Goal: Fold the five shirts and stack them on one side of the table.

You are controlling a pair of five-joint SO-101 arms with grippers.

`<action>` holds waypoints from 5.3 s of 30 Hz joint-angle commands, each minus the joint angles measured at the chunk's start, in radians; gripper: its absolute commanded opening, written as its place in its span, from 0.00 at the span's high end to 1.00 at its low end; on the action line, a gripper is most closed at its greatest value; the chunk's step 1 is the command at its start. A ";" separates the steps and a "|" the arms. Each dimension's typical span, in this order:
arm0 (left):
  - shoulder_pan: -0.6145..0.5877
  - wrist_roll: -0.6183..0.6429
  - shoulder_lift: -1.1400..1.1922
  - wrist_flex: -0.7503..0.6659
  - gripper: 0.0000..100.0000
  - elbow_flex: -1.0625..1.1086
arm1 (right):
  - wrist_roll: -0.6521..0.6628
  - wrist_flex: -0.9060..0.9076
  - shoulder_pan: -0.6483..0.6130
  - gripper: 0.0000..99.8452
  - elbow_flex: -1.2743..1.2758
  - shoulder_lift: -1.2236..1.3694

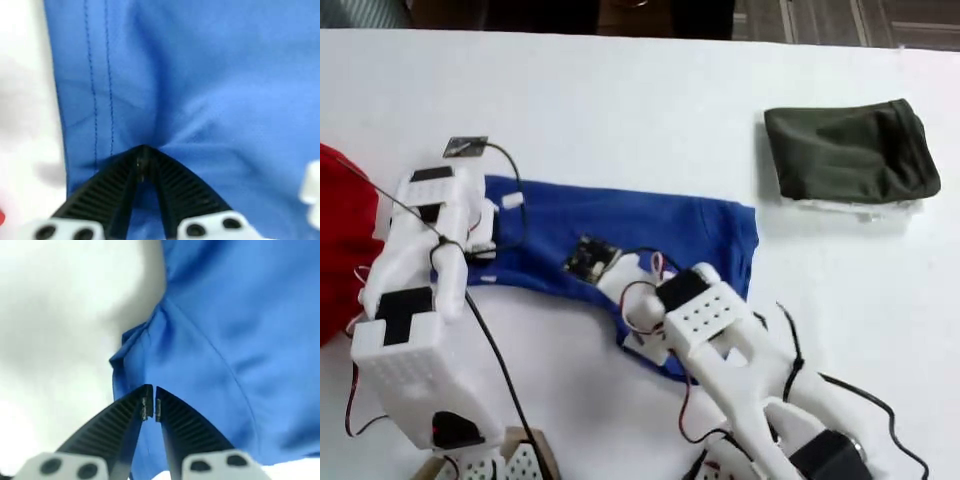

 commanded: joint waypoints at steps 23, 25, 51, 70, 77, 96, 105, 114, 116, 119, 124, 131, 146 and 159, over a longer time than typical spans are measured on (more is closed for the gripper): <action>-0.014 0.008 0.002 -0.021 0.97 0.001 | -0.021 0.047 -0.064 0.74 0.120 -0.045; -0.014 0.008 0.002 -0.021 0.97 0.001 | -0.021 0.013 -0.064 0.74 0.143 -0.045; -0.014 0.008 0.002 -0.021 0.97 0.001 | -0.012 -0.015 -0.001 0.98 -0.068 0.461; -0.014 0.008 0.002 -0.021 0.97 0.001 | 0.095 0.371 0.133 0.98 -0.557 0.469; -0.014 0.008 0.002 -0.021 0.97 0.001 | 0.218 0.277 0.312 0.98 -0.749 0.561; -0.014 0.008 0.002 -0.021 0.97 0.001 | -0.020 0.420 0.369 0.85 -1.424 0.964; -0.014 0.008 0.003 -0.021 0.97 0.001 | -0.020 0.648 0.226 0.98 -1.352 0.771; -0.014 0.008 0.003 -0.021 0.97 0.001 | -0.020 0.380 0.157 0.98 -0.904 0.634; -0.014 0.008 0.003 -0.021 0.97 0.001 | -0.020 0.268 0.176 0.98 -0.832 0.633; -0.014 0.008 0.003 -0.021 0.97 0.001 | -0.028 0.136 0.226 0.98 -0.804 0.633; -0.014 0.008 0.003 -0.021 0.97 0.001 | -0.028 -0.027 0.294 0.98 -0.801 0.647; -0.014 0.008 0.003 -0.021 0.97 0.001 | -0.028 -0.091 0.300 0.98 -0.807 0.720; -0.014 0.008 0.003 -0.021 0.97 0.001 | -0.028 0.206 0.240 0.98 -0.904 0.639; -0.014 0.008 0.003 -0.021 0.97 0.001 | -0.091 0.036 0.120 0.98 -0.910 0.843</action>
